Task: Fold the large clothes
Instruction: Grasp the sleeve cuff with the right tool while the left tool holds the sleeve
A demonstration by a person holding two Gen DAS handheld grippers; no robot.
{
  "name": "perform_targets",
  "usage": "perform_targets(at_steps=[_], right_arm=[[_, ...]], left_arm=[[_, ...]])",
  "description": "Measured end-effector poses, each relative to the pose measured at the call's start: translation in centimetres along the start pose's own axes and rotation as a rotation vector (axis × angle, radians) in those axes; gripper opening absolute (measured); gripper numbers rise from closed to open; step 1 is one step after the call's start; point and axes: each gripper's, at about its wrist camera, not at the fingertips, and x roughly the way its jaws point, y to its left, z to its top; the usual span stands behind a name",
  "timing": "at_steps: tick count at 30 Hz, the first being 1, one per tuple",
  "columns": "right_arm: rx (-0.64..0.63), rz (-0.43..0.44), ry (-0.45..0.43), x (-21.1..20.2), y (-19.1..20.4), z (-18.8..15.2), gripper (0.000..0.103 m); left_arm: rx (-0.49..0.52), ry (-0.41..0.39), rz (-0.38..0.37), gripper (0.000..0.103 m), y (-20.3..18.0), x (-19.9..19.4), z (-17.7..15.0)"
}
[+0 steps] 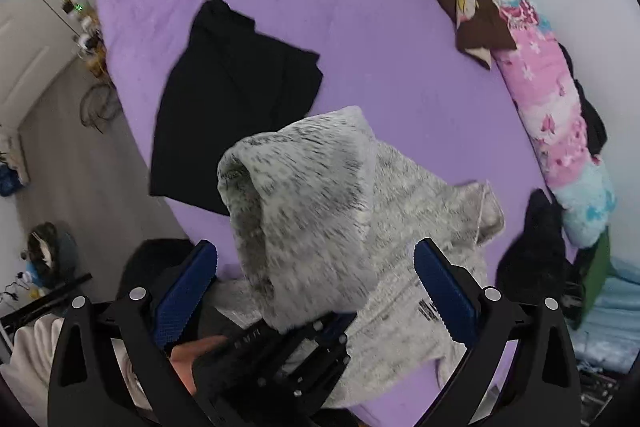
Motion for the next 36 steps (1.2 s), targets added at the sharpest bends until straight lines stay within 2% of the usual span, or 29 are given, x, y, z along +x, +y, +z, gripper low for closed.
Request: perform_targets(at_steps=[3,7,9,10,12,13,14,20,23,26,28,30,33,36], right_arm=[[-0.009,-0.023,0.019,0.4,0.4,-0.2,0.097],[-0.022,-0.128,0.065,1.4,0.8,-0.8,0.097],[-0.013,-0.161,0.085,1.8,0.4,-1.3,0.080],[-0.008,-0.159,0.098,2.1,0.1,-1.5,0.064],[-0.010,-0.139,0.120,2.5,-0.4,-2.2,0.051],[-0.006,-0.143,0.122,2.6,-0.6,-2.6,0.037],[0.002,-0.148,0.121,2.5,-1.1,-3.0,0.032],[0.064,-0.091,0.056,1.3,-4.8,-6.1,0.021],[0.120,-0.020,-0.006,0.1,-7.8,-8.1,0.018],[0.183,0.087,-0.079,-0.7,-10.8,-10.9,0.017],[0.226,0.153,-0.128,-0.9,-12.9,-13.0,0.017],[0.272,0.213,-0.172,-0.8,-15.1,-15.3,0.017],[0.353,0.284,-0.220,0.4,-18.4,-18.9,0.016],[0.416,0.323,-0.257,2.7,-21.4,-22.3,0.016]], left_arm=[[0.025,0.000,-0.007,0.006,-1.3,-0.2,0.2],[0.054,-0.012,-0.012,0.006,-2.8,-0.7,0.6],[0.063,-0.020,-0.019,0.006,-3.4,-1.2,0.8],[0.069,-0.023,-0.021,0.006,-3.6,-1.4,0.9],[0.081,-0.028,-0.035,0.006,-4.4,-2.0,1.0],[0.091,-0.032,-0.038,0.006,-4.9,-2.2,1.0],[0.097,-0.035,-0.041,0.006,-5.3,-2.4,1.0],[0.132,-0.024,-0.073,0.007,-7.9,-3.2,1.1],[0.136,-0.024,-0.073,0.013,-8.7,-3.6,0.9],[0.129,-0.027,-0.089,0.021,-9.2,-4.3,0.7],[0.139,-0.037,-0.113,0.039,-9.9,-5.0,0.3],[0.164,-0.060,-0.178,0.083,-10.8,-6.1,-0.3],[0.186,-0.130,-0.206,0.096,-11.7,-7.9,-1.2],[0.153,-0.116,-0.281,0.097,-11.8,-8.7,-1.9]])
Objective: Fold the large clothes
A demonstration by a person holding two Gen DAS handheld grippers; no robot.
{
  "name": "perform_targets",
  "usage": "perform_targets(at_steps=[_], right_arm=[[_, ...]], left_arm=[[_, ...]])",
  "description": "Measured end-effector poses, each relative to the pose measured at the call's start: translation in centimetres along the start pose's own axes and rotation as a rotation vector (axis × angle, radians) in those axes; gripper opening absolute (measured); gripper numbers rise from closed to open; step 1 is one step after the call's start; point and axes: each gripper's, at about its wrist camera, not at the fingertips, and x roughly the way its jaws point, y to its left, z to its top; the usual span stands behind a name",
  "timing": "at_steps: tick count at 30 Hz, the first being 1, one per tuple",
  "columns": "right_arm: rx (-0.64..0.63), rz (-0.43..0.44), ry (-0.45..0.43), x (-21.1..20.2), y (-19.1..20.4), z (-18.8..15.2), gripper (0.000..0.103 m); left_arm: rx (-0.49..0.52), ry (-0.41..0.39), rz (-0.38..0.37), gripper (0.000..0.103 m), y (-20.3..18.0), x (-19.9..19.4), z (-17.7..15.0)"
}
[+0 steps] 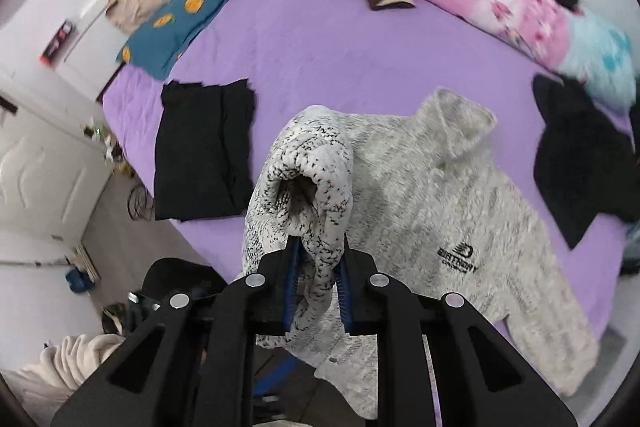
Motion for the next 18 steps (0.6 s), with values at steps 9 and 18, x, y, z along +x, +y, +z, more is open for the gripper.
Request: perform_targets(at_steps=[9,18], right_arm=[[0.238,0.294,-0.096,4.3,-14.3,-8.5,0.016],[0.426,0.427,-0.200,10.4,-23.5,-17.0,0.016]], left_arm=[[-0.205,0.169,-0.155,0.097,2.7,3.7,-2.7],[-0.471,0.338,-0.192,0.097,7.4,12.5,-4.3]])
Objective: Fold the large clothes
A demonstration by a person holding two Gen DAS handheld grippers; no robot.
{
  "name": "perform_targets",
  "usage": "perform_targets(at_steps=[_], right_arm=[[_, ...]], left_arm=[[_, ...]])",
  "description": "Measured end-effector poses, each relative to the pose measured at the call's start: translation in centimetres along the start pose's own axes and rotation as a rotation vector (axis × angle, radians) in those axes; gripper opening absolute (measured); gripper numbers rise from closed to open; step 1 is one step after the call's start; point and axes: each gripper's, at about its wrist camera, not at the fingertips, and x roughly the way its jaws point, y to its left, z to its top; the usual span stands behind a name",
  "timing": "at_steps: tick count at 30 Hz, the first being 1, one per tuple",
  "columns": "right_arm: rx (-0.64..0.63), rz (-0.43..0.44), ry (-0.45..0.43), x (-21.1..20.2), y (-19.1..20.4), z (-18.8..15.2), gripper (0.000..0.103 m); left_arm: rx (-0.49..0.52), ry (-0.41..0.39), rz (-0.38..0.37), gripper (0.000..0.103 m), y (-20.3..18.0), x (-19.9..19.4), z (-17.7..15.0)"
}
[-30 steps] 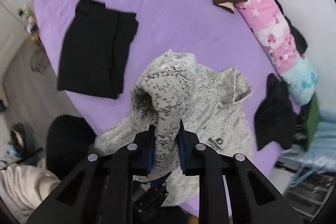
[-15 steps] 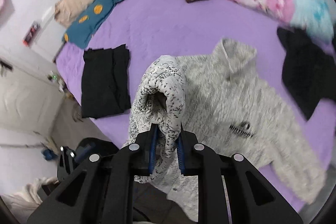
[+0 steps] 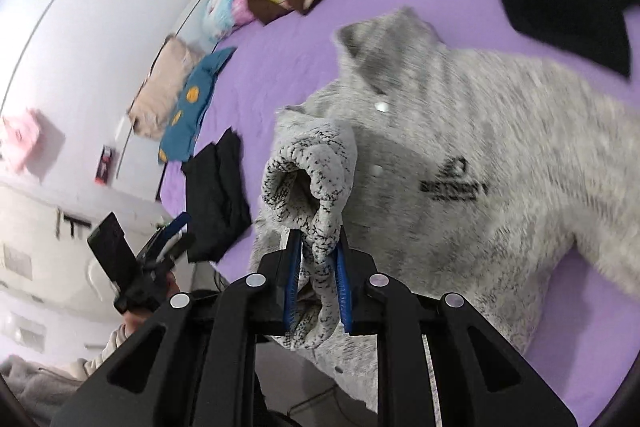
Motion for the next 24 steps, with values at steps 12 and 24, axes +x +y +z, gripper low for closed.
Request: perform_targets(at_steps=[12,24], right_arm=[[0.238,0.052,-0.086,3.1,-14.3,-5.0,0.017],[0.258,-0.112,-0.107,3.4,-17.8,-6.2,0.010]], left_arm=[[0.068,0.124,0.081,0.097,-0.2,12.5,2.3],[0.146,0.270,0.225,0.098,2.0,23.2,-0.9]])
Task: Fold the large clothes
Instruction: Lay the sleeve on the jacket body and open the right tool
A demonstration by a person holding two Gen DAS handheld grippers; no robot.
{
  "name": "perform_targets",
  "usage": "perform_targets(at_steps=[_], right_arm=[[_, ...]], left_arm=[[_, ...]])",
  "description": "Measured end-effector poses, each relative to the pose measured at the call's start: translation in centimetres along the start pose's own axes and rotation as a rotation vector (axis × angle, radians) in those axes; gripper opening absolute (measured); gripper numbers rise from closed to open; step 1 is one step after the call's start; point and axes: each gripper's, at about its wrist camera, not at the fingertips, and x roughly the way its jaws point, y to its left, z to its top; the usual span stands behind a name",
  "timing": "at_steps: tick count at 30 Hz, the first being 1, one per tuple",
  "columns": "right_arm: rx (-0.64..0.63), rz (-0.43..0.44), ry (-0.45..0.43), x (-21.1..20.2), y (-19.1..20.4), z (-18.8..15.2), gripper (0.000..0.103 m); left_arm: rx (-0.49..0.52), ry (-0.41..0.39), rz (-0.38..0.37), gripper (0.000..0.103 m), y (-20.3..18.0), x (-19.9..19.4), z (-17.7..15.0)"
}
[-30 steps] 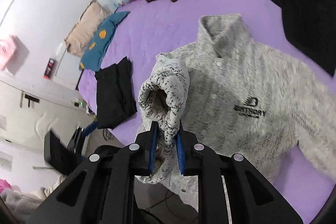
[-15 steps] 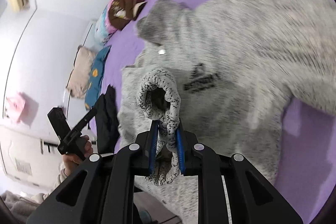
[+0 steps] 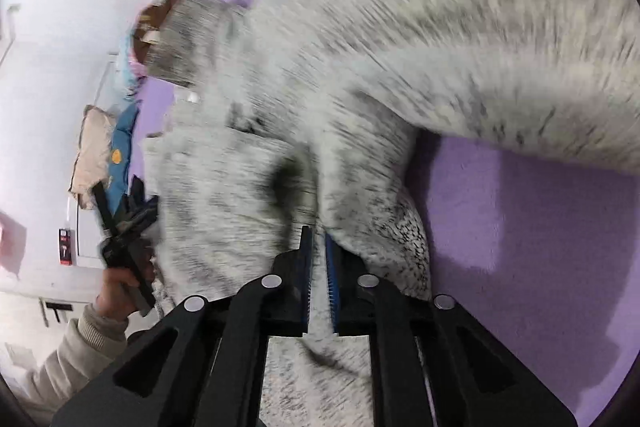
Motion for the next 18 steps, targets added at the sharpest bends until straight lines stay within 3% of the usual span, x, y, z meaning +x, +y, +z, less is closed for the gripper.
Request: perform_targets(at_steps=[4,6,9,13,15,18], right_arm=[[-0.102,0.043,-0.095,-3.0,4.1,-0.4,0.042],[-0.169,0.066,-0.099,-2.8,6.8,-0.7,0.043],[-0.220,0.107,-0.092,-0.5,9.3,-0.9,0.059],[-0.239,0.066,-0.083,2.6,9.0,-1.6,0.067],[-0.247,0.015,-0.054,3.7,8.4,-2.0,0.069],[-0.254,0.010,-0.033,5.2,7.5,-2.2,0.070]], left_arm=[[-0.003,-0.010,-0.005,0.097,0.5,-0.6,-0.3],[0.000,0.004,-0.008,0.097,0.6,-1.2,-0.3],[-0.019,0.003,0.013,0.097,0.4,-3.1,-0.5],[-0.042,-0.047,-0.029,0.097,-0.4,-6.0,-0.9],[-0.015,-0.048,-0.033,0.097,-1.4,-6.2,-1.2],[0.009,-0.002,-0.003,0.097,-2.6,-4.7,-1.7]])
